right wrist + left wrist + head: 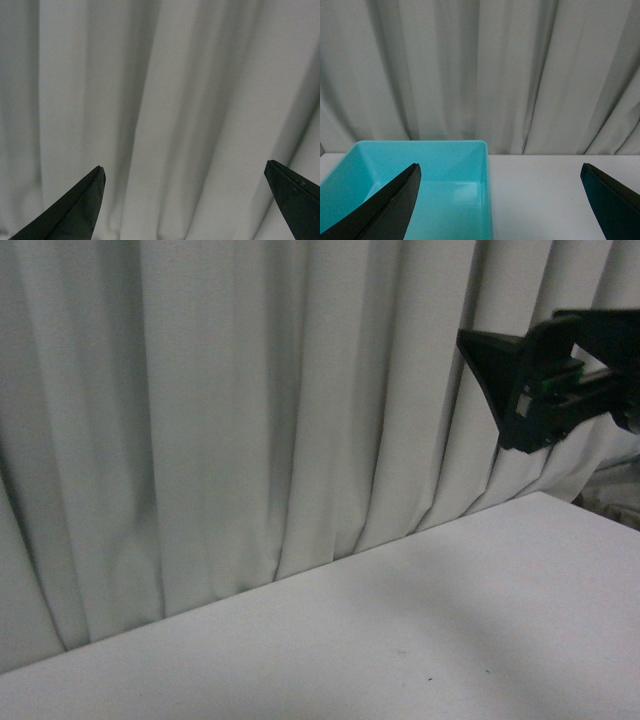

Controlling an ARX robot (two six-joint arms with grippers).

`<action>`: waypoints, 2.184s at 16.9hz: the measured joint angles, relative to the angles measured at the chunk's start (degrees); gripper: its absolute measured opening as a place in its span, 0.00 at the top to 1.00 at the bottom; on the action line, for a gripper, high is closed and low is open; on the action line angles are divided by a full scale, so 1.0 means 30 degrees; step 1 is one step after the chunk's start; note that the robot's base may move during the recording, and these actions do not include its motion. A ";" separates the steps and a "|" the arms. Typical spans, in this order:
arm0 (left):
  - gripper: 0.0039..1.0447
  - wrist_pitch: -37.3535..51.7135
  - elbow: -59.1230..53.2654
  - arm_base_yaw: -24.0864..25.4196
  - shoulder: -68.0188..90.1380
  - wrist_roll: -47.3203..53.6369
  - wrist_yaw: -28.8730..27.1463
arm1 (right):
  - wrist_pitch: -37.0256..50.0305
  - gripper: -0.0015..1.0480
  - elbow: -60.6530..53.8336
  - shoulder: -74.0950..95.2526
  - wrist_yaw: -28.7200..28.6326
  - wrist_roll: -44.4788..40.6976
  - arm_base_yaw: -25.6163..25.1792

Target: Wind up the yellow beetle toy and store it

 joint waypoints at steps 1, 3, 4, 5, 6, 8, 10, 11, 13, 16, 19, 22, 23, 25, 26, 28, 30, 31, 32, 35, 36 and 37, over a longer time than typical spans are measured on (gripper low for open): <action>0.06 0.0015 0.0000 0.0000 0.0000 0.0000 0.0000 | -0.0452 0.06 0.0998 0.1807 -0.1501 -0.0954 0.0277; 0.06 0.0015 0.0000 0.0000 0.0000 0.0000 0.0000 | -0.2455 0.06 0.2484 0.4728 -0.4634 -0.3432 0.1479; 0.06 0.0015 0.0000 0.0000 0.0000 0.0000 0.0000 | -0.3898 0.06 0.3220 0.5421 -0.6091 -0.5013 0.2390; 0.06 0.0015 0.0000 0.0000 0.0000 -0.0007 0.0000 | -0.5289 0.06 0.3708 0.5843 -0.7242 -0.6564 0.3228; 0.06 0.0015 0.0000 0.0000 0.0000 -0.0007 0.0000 | -0.7235 0.06 0.4058 0.6324 -0.8138 -0.8342 0.4080; 0.06 0.0015 0.0000 0.0000 0.0000 -0.0007 0.0000 | -1.1438 0.06 0.4350 0.7781 -0.8961 -1.2648 0.5442; 0.06 0.0015 0.0000 0.0000 0.0000 -0.0007 0.0000 | -1.4331 0.06 0.4648 0.9049 -0.8867 -1.6422 0.6135; 0.06 0.0015 0.0000 0.0000 0.0000 0.0000 0.0000 | -1.5125 0.06 0.4787 0.9581 -0.8859 -1.8025 0.6331; 0.06 0.0015 0.0000 0.0000 0.0000 -0.0007 0.0000 | -1.6757 0.06 0.5195 1.0622 -0.8845 -2.0830 0.6397; 0.06 0.0015 0.0000 0.0000 0.0000 0.0000 0.0000 | -1.8906 0.06 0.6054 1.1890 -0.8757 -2.4225 0.5668; 0.06 0.0015 0.0000 0.0000 0.0000 0.0000 0.0000 | -1.9977 0.06 0.6725 1.3282 -0.8335 -2.7161 0.4772; 0.06 0.0007 0.0000 0.0000 0.0000 -0.0007 0.0000 | -2.0291 0.06 0.7439 1.4630 -0.8051 -2.9135 0.4619; 0.06 0.0015 0.0000 0.0000 0.0000 0.0000 0.0000 | -2.0276 0.06 0.7621 1.5096 -0.7978 -2.9565 0.4597; 0.06 0.0015 0.0000 0.0000 0.0000 -0.0007 0.0000 | -2.0575 0.06 0.8087 1.5773 -0.7766 -3.0294 0.4495; 0.06 0.0007 0.0000 0.0000 0.0000 0.0000 0.0000 | -2.0968 0.06 0.8378 1.6043 -0.7715 -3.0563 0.4401; 0.06 0.0007 0.0000 0.0000 0.0000 -0.0007 -0.0007 | -2.1267 0.06 0.8969 1.6640 -0.7504 -3.0826 0.4218; 0.06 0.0015 0.0000 0.0000 0.0000 0.0000 0.0007 | -2.1886 0.06 0.9493 1.6997 -0.7570 -3.0884 0.4124; 0.06 0.0007 0.0000 0.0000 0.0000 -0.0007 0.0000 | -2.2287 0.06 0.9748 1.7129 -0.7570 -3.0884 0.4116; 0.06 0.0015 0.0000 0.0000 0.0000 0.0000 0.0000 | -2.2768 0.06 1.0083 1.7274 -0.7606 -3.0884 0.4124; 0.06 0.0015 0.0000 0.0000 0.0000 -0.0007 0.0000 | -2.4596 0.06 1.1380 1.7675 -0.7606 -3.0891 0.4153; 0.06 0.0015 0.0000 0.0000 0.0000 0.0000 0.0000 | -2.5084 0.06 1.1781 1.7886 -0.7562 -3.0898 0.4189; 0.06 0.0007 0.0000 0.0000 0.0000 0.0000 0.0007 | -2.5434 0.06 1.2218 1.8090 -0.7402 -3.0898 0.4299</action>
